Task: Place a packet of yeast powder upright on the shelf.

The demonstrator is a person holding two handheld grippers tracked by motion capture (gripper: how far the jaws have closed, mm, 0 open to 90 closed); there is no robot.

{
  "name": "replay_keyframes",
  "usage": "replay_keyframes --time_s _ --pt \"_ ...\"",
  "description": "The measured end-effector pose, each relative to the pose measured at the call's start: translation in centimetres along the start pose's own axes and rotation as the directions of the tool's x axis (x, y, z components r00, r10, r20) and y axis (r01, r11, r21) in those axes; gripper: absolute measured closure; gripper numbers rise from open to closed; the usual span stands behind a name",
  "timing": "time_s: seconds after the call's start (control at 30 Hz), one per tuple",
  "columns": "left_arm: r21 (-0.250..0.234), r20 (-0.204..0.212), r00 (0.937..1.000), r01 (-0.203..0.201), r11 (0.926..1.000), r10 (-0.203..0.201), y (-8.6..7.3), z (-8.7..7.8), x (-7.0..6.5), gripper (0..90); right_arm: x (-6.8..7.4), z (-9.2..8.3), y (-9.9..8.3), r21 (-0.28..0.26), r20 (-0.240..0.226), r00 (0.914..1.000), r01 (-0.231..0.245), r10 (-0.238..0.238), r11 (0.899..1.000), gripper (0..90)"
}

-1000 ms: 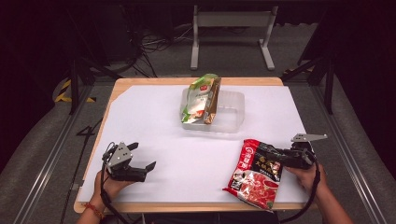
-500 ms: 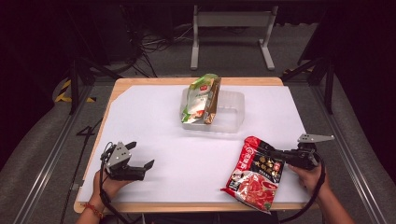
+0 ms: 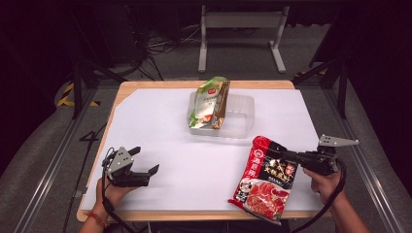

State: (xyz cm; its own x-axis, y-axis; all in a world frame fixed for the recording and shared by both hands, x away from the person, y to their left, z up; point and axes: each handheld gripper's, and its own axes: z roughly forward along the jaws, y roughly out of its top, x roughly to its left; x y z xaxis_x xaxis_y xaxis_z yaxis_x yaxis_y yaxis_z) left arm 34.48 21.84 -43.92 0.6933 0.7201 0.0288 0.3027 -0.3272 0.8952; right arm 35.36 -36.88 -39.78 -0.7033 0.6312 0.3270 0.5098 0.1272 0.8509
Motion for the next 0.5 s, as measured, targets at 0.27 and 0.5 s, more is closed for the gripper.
replay_keyframes --time_s 0.27,0.5 --pt "-0.003 0.000 0.9999 0.010 0.9999 -0.010 -0.1 0.0 0.1 7.8 3.3 -0.5 2.3 -0.047 -0.023 0.9979 0.059 -0.060 0.997 89.1" --pt "-0.004 0.001 1.0000 0.009 1.0000 -0.009 0.0 0.1 0.1 7.8 4.8 -1.1 3.3 -0.063 -0.024 0.9955 0.090 -0.092 0.994 89.3"
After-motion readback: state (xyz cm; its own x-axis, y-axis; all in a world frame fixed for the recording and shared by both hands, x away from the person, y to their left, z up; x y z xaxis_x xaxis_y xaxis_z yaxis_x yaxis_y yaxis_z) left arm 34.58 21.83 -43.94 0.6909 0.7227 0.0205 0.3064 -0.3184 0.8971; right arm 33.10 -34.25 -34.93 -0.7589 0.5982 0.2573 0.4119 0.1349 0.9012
